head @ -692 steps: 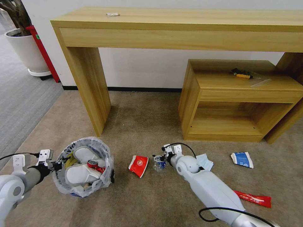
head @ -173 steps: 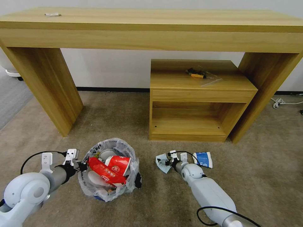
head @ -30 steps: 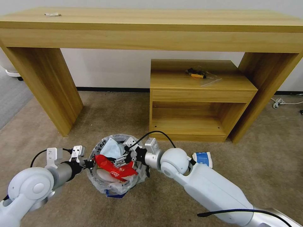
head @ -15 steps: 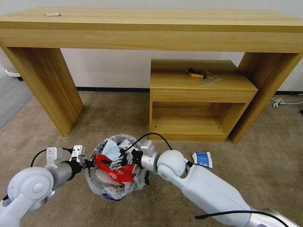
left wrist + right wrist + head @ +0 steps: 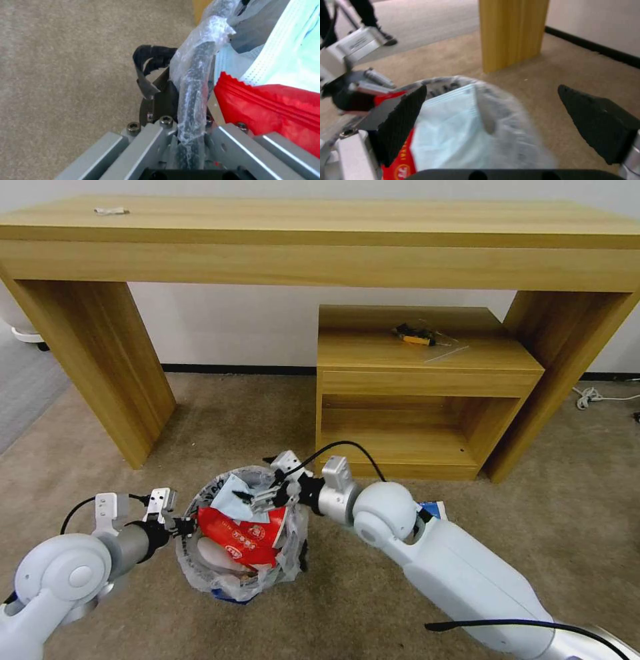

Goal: Pick up the trash bin and place the garbage on the floor into it.

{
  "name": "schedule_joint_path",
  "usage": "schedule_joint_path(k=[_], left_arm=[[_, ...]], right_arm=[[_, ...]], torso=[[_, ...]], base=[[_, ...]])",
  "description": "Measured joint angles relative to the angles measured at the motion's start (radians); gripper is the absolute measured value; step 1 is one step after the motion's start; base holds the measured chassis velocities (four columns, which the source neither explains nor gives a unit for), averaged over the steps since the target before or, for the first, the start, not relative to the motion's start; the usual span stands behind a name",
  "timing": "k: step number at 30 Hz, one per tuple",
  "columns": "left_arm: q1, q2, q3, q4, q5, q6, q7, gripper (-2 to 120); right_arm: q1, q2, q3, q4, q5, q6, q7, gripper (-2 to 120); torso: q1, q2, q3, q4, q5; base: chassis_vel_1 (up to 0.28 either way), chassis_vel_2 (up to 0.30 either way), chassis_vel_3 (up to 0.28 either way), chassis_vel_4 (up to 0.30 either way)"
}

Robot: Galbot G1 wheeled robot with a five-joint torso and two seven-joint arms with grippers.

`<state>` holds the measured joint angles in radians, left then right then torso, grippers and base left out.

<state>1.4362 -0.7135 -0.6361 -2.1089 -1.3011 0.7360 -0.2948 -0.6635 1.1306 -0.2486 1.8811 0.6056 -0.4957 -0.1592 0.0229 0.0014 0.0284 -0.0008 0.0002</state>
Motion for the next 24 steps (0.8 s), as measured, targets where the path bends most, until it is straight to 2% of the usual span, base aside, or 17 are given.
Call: schedule_joint_path(k=[7,9,14,15,18,19,22,23,24], left_arm=[[0.022,-0.010,-0.025,0.015,0.050,-0.001,0.036,0],[0.024,-0.011,-0.027,0.016,0.054,-0.001,0.040,0],[0.028,-0.018,-0.030,0.017,0.070,-0.001,0.047,0],[0.028,-0.018,-0.030,0.017,0.070,-0.001,0.047,0],[0.030,-0.026,-0.030,0.021,0.098,-0.001,0.067,0],[0.030,-0.026,-0.030,0.021,0.098,-0.001,0.067,0],[0.035,-0.029,-0.031,0.023,0.136,-0.001,0.093,0],[0.035,-0.029,-0.031,0.023,0.136,-0.001,0.093,0],[0.038,-0.032,-0.031,0.022,0.144,-0.001,0.098,0]], right_arm=[[-0.071,-0.059,0.092,0.007,-0.006,0.034,0.112,100],[-0.100,-0.067,0.117,0.009,-0.014,0.046,0.128,100],[-0.243,-0.094,0.253,0.009,-0.062,0.082,0.142,100],[-0.243,-0.094,0.253,0.009,-0.062,0.082,0.142,100],[-0.429,-0.095,0.453,0.034,-0.125,0.120,0.119,100],[-0.429,-0.095,0.453,0.034,-0.125,0.120,0.119,100],[-0.571,-0.061,0.584,0.060,-0.153,0.143,0.111,100],[-0.571,-0.061,0.584,0.060,-0.153,0.143,0.111,100],[-0.623,-0.039,0.630,0.066,-0.172,0.159,0.109,100]], torso=[[0.000,0.000,0.000,-0.0003,0.0000],[0.000,0.000,0.000,0.0002,0.0000],[0.000,0.000,0.000,-0.0004,0.0002],[0.000,0.000,0.000,-0.0004,0.0002],[0.000,0.000,0.000,-0.0002,0.0001],[0.000,0.000,0.000,-0.0002,0.0001],[0.000,0.000,0.000,-0.0001,0.0001],[0.000,0.000,0.000,-0.0001,0.0001],[0.000,0.000,0.000,-0.0002,0.0000]], base=[[0.000,0.000,0.000,0.000],[0.000,0.000,0.000,0.000],[0.000,0.000,0.000,0.000],[0.000,0.000,0.000,0.000],[0.000,0.000,0.000,0.000],[0.000,0.000,0.000,0.000],[0.000,0.000,0.000,0.000],[0.000,0.000,0.000,0.000],[0.000,0.000,0.000,0.000]])
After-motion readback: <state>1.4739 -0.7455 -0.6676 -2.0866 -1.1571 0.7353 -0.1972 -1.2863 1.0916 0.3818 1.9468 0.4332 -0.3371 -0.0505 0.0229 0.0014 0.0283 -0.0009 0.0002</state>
